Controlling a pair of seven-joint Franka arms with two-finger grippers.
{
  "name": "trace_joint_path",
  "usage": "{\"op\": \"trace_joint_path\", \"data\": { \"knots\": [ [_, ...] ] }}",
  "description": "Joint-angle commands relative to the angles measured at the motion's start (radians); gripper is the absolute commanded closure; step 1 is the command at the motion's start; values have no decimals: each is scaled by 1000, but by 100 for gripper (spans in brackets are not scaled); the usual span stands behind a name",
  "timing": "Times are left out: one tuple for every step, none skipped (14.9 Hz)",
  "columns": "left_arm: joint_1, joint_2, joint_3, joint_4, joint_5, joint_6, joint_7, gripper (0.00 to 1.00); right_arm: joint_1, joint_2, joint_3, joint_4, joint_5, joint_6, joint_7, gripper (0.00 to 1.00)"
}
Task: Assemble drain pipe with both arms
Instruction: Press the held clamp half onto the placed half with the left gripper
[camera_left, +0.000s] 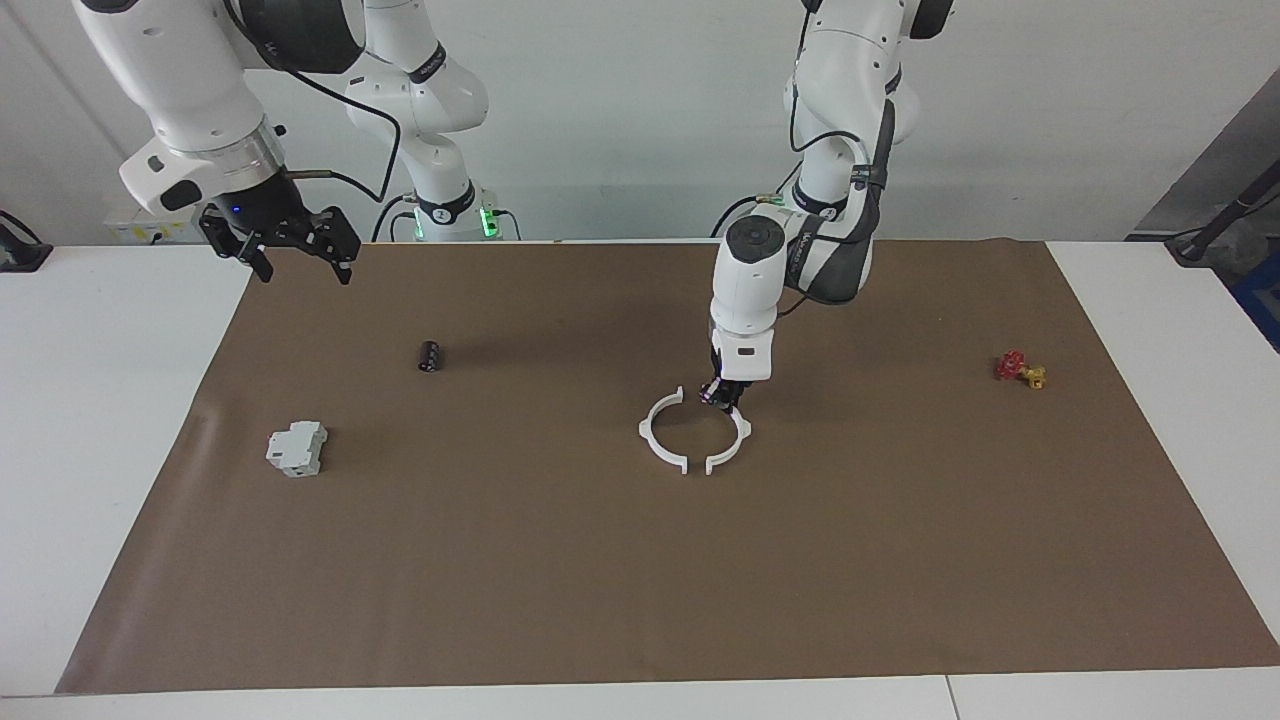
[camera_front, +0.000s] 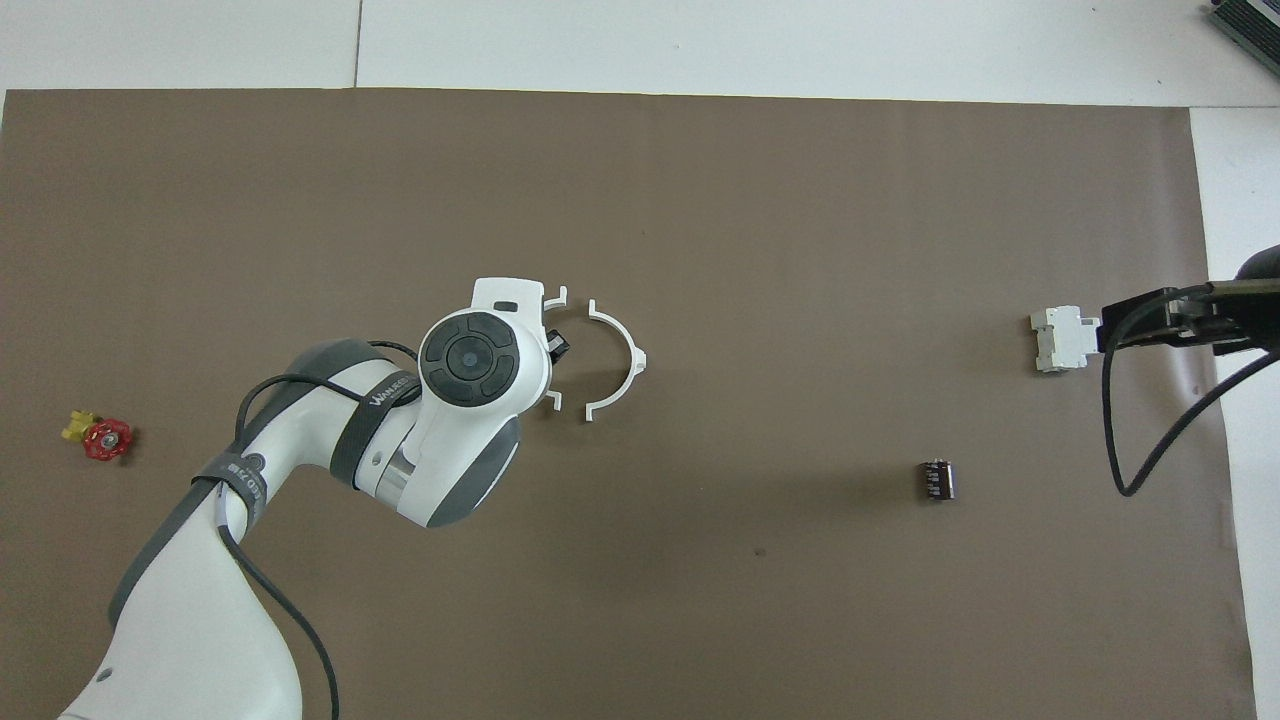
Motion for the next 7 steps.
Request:
{"op": "trace_joint_path", "data": {
  "knots": [
    [-19, 53, 15, 42, 19, 5, -27, 100, -6, -9, 2, -12, 4, 16, -11, 0],
    [-19, 65, 15, 54, 21, 3, -26, 100, -6, -9, 2, -12, 4, 16, -11, 0],
    [-19, 67, 15, 56, 21, 3, -27, 100, -6, -11, 2, -12, 4, 16, -11, 0],
    [-19, 68, 15, 59, 19, 3, -27, 100, -6, -11, 2, -12, 2, 16, -11, 0],
    [-20, 70, 15, 62, 19, 3, -27, 100, -6, -11, 2, -12, 4, 16, -11, 0],
    [-22, 70, 15, 62, 19, 2, -27, 100, -6, -11, 2, -12, 4, 16, -11, 0],
    [-22, 70, 15, 62, 19, -3, -27, 100, -6, -9, 2, -12, 4, 16, -11, 0]
  ]
}}
